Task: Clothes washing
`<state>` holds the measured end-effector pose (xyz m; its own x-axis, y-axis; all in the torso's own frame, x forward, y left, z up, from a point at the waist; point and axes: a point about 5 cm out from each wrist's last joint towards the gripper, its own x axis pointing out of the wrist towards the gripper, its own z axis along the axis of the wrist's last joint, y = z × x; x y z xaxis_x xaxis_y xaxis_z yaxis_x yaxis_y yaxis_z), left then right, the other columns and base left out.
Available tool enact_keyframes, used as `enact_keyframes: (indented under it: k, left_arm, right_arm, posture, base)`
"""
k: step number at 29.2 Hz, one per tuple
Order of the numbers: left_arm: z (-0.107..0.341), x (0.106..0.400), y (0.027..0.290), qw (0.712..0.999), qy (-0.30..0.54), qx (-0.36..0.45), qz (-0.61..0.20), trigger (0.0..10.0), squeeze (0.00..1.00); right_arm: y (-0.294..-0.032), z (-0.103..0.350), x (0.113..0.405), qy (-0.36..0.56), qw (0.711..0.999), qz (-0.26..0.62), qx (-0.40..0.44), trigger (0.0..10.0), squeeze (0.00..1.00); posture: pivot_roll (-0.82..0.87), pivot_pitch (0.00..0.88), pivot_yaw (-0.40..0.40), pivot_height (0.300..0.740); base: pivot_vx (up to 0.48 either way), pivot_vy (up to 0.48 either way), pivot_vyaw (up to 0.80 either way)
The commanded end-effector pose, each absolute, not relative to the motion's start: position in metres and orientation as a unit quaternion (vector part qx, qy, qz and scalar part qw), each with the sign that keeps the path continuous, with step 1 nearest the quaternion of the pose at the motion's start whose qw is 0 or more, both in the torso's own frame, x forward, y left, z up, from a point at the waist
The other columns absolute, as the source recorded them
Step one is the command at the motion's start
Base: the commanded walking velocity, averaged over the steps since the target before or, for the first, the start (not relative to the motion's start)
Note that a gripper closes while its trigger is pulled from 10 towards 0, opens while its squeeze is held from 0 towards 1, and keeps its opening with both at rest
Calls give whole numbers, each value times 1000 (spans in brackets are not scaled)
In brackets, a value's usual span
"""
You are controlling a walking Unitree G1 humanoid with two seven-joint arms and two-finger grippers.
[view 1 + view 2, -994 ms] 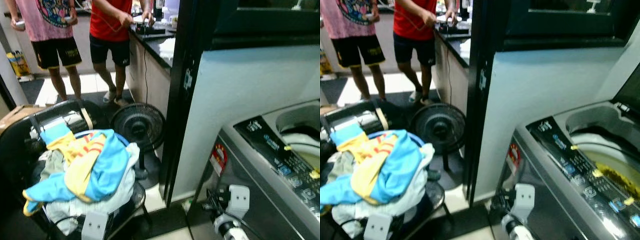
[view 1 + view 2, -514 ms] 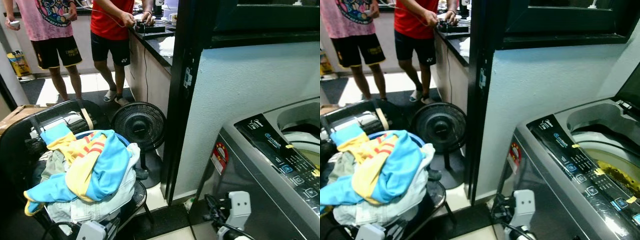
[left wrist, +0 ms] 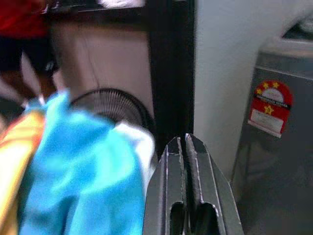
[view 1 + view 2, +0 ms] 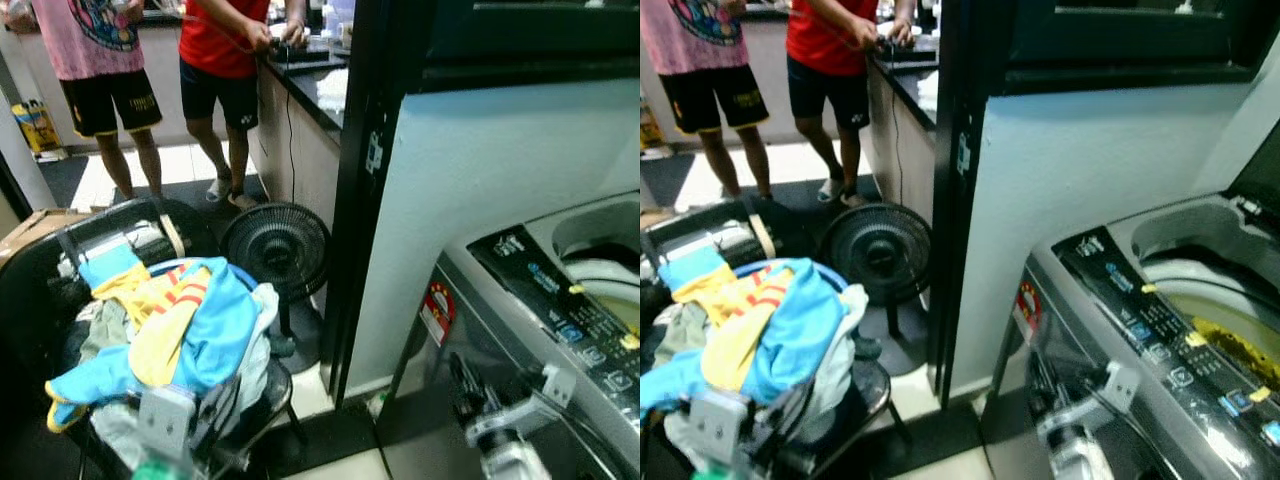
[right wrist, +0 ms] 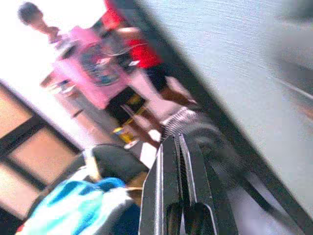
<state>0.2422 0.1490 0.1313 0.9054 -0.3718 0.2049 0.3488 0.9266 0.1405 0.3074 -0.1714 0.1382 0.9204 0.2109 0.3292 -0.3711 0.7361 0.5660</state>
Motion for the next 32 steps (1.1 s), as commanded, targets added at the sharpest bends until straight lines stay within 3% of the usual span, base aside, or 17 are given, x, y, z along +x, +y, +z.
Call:
enact_keyframes:
  k: [1,2,4,8,12,21,23,32]
  left_arm:
    - [113,239,150,976,-65,87,-189,10000,0]
    - [111,240,149,975,-63,100,-186,10000,0]
    - [111,241,148,976,-61,107,-182,10000,0]
    - [113,241,146,973,-62,115,-189,10000,0]
    - [121,237,143,968,-59,122,-210,10000,0]
    - [136,251,147,986,-67,60,-141,10000,0]
    - [140,259,143,989,-66,37,-129,10000,0]
    - [132,255,139,989,-29,40,-138,10000,0]
  right_arm:
    - [-161,130,308,-81,950,171,250,10000,0]
    - [-153,130,311,-74,967,183,164,10000,0]
    - [-146,133,313,-80,970,195,119,10000,0]
    - [-136,145,315,-101,961,212,143,10000,0]
    - [-129,168,313,-102,935,232,247,10000,0]
    - [-111,184,311,-107,939,274,175,10000,0]
    - [-101,186,310,-123,945,272,136,10000,0]
    - [-106,188,309,-125,951,254,124,10000,0]
  posture:
    - [-20,27,26,740]
    - [-22,25,25,740]
    - [-18,24,24,740]
    - [-14,24,20,740]
    - [-13,20,20,740]
    - [-14,16,18,740]
    - [-18,16,19,740]
    - [-20,17,24,740]
  base:
    - [0,0,0]
    - [0,0,0]
    - [0,0,0]
    - [0,0,0]
    - [0,0,0]
    - [0,0,0]
    - [0,0,800]
    - [0,0,800]
